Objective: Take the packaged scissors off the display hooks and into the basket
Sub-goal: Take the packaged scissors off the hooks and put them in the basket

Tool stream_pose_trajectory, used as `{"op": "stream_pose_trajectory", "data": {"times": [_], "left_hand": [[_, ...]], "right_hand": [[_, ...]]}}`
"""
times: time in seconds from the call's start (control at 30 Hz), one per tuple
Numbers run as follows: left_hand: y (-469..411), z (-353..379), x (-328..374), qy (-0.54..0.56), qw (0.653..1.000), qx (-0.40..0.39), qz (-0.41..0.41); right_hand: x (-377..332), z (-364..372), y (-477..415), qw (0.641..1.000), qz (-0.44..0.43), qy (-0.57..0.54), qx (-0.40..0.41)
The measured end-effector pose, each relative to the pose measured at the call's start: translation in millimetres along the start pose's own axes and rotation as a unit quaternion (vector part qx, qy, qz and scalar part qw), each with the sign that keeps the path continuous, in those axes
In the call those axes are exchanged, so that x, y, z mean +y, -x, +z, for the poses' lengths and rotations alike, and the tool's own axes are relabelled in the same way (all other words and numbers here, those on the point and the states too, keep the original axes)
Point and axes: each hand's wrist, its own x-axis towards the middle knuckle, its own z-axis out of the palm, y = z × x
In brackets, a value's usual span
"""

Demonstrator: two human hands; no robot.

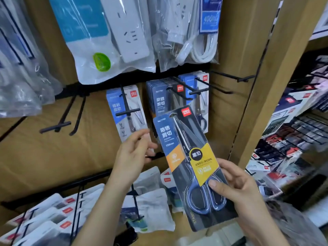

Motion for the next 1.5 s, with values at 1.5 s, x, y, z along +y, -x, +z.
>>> {"op": "stream_pose_trajectory", "data": {"times": [1.5], "left_hand": [[-52.9, 50.1, 19.5, -0.102, 0.985, -0.010, 0.135]], "right_hand": [[45.6, -20.0, -38.5, 0.983, 0.167, -0.006, 0.079]]}}
